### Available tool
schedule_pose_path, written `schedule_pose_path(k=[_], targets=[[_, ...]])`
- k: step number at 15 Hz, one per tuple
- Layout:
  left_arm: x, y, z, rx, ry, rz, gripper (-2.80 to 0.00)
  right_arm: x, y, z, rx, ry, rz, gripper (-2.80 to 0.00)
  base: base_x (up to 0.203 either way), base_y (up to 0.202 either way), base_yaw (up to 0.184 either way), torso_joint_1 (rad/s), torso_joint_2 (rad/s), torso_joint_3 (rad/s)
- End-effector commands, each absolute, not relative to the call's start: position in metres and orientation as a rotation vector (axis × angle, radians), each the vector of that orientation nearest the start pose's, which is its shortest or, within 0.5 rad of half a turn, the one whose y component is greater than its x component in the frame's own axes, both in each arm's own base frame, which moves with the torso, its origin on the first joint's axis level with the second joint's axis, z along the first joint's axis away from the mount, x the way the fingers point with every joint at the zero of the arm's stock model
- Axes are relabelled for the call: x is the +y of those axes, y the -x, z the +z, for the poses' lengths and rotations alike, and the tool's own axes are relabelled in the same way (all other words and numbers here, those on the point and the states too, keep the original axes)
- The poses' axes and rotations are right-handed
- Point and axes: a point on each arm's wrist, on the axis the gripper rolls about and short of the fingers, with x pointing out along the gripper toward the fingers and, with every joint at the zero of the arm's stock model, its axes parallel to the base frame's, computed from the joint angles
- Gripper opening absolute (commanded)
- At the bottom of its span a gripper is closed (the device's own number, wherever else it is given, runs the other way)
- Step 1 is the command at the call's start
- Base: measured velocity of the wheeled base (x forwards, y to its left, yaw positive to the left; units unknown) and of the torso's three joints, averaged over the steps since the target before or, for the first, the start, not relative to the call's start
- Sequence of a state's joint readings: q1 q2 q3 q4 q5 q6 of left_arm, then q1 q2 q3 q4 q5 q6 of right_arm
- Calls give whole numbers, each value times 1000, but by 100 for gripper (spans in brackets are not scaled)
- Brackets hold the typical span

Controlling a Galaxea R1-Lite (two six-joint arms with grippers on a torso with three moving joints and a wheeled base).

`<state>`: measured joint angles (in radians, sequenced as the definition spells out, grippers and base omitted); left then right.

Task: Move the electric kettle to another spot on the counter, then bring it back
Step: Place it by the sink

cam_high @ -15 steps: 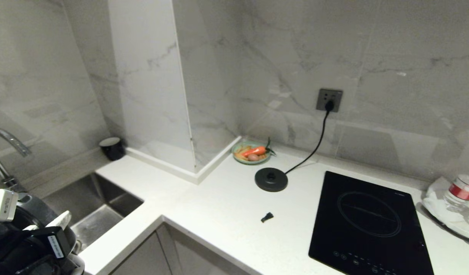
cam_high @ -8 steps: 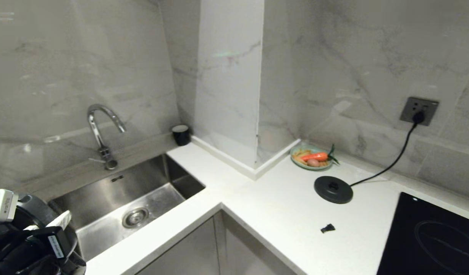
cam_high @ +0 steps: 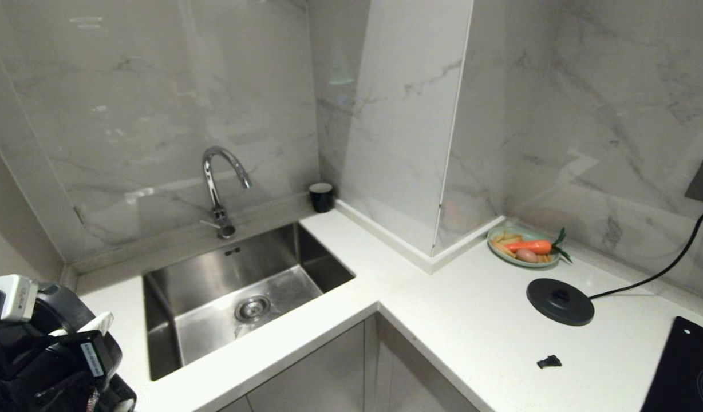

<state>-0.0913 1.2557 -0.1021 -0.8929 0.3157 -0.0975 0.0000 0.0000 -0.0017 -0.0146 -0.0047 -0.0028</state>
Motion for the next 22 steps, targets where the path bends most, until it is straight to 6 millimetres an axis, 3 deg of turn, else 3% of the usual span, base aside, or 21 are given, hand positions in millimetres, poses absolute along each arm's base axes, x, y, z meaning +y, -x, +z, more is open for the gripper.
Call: schedule_pose_path(k=[1,6,10,15,18,22], targets=[[-8,-163,134,243,47,235,-280,0,23,77,-17,3,-5,-280,0,0,0,0,0,0],[-28,-187,137,256,31,132,-280,0,23,77,-17,3,-5,-280,0,0,0,0,0,0],[-21,-235,126,298,26,198,-280,0,23,78,-15,3,-5,-280,0,0,0,0,0,0],[24,-310,84,213,18,366,-280,0,23,77,-16,3,-5,-280,0,0,0,0,0,0],[57,-329,81,139,-6,462,-280,0,23,78,-15,3,-5,-280,0,0,0,0,0,0],[73,-332,69,181,-65,500,-280,0,23,77,-17,3,-5,-280,0,0,0,0,0,0]])
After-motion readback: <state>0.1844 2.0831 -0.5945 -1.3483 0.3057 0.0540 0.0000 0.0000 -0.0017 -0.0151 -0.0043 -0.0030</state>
